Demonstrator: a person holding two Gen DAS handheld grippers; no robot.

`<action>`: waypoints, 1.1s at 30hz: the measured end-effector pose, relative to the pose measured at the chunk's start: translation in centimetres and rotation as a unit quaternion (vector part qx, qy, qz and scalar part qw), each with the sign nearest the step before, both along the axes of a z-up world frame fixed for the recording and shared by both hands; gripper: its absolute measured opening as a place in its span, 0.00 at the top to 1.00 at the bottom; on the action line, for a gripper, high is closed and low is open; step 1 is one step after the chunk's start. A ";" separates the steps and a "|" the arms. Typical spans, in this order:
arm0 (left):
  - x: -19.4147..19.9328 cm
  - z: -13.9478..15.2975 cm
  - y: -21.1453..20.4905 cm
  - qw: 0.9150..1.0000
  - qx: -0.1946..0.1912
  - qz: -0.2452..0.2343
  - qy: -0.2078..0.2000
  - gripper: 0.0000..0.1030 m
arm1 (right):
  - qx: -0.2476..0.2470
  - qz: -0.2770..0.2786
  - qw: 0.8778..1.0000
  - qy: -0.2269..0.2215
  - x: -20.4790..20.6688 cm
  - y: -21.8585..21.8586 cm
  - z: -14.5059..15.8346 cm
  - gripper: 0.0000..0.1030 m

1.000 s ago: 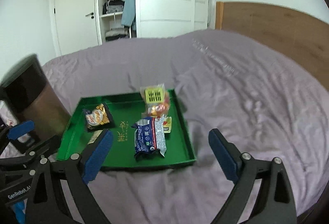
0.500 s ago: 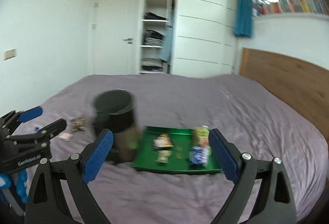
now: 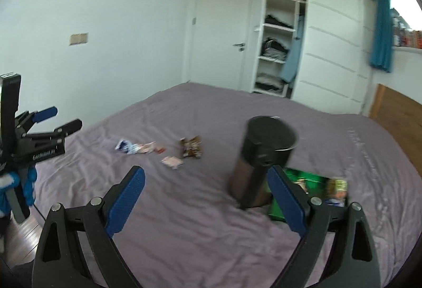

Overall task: Organize snacks
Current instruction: 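Lift both tools away from the tray back toward the remaining snacks, then grasp the white-blue long snack bag with the left tool while the right tool grasps the pink-striped candy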

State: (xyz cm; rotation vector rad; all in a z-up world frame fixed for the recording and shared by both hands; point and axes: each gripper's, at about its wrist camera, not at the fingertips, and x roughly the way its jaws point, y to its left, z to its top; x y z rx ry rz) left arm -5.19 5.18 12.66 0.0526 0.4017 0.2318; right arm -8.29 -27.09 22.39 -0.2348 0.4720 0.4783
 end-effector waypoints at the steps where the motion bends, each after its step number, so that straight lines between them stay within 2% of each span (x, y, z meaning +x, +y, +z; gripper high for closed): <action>1: 0.4 -0.4 0.8 1.000 -0.001 0.006 0.005 0.20 | -0.003 0.008 1.000 0.007 0.4 0.7 -0.6 0.00; 7: 4.7 -4.1 3.8 0.999 0.007 0.006 0.046 0.20 | -0.013 0.059 0.997 0.056 4.5 4.6 -5.1 0.00; 13: 11.0 -9.4 6.5 0.993 -0.008 -0.033 0.110 0.20 | -0.029 0.100 0.988 0.111 10.6 8.5 -10.6 0.00; 16: 14.6 -11.6 7.7 0.989 -0.003 -0.059 0.136 0.20 | -0.035 0.115 0.985 0.127 13.2 10.2 -12.6 0.00; 23: 22.6 -17.1 10.7 0.970 -0.021 -0.128 0.206 0.20 | -0.047 0.143 0.975 0.164 18.9 14.3 -17.7 0.00; 26: 25.0 -18.9 11.7 0.963 -0.026 -0.142 0.226 0.20 | -0.058 0.155 0.971 0.170 21.1 15.7 -19.5 0.00; 30: 27.6 -20.7 12.5 0.948 -0.052 -0.191 0.249 0.20 | -0.063 0.166 0.967 0.180 23.6 16.8 -21.3 0.00; 33: 28.7 -21.4 12.2 0.939 -0.056 -0.224 0.257 0.20 | -0.073 0.172 0.966 0.180 25.3 17.5 -22.2 0.00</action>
